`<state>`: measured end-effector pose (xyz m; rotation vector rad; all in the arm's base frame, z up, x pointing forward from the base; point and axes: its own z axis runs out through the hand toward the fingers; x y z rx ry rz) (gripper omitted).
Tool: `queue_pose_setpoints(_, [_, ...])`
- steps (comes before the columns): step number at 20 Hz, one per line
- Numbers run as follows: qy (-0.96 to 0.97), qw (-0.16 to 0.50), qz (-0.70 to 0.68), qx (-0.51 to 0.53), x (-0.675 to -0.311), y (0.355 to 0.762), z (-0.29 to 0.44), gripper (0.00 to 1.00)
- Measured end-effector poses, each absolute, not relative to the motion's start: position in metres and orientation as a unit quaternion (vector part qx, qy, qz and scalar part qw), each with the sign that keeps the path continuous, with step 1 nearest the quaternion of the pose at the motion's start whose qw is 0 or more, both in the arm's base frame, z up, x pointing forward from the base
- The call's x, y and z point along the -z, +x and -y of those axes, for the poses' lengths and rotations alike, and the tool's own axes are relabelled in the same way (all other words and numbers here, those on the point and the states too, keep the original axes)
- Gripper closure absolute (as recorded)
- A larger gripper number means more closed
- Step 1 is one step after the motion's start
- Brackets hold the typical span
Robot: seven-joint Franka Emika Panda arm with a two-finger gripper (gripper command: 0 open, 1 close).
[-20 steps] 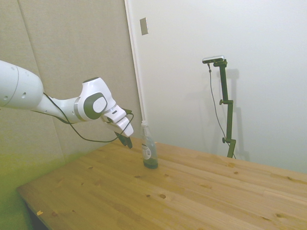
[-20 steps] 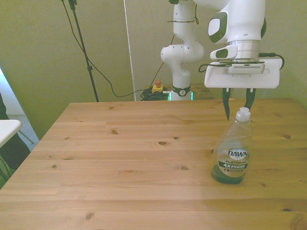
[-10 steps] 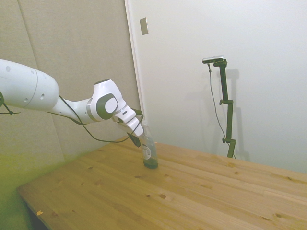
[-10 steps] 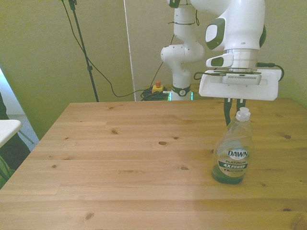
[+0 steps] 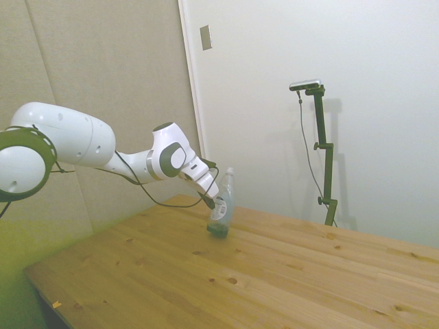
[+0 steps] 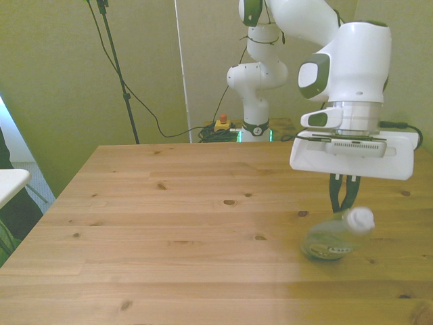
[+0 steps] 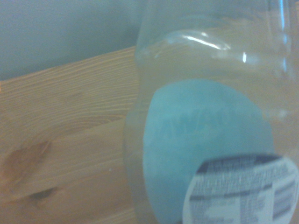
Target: Knock down the dish soap
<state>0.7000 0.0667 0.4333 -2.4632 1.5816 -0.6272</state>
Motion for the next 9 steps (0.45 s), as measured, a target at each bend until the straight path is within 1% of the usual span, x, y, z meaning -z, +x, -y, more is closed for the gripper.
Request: queue_pose_setpoints(9, [-0.818, 0.072, -0.535, 0.197, -0.4331, 0.7060, -0.0692, 1.00])
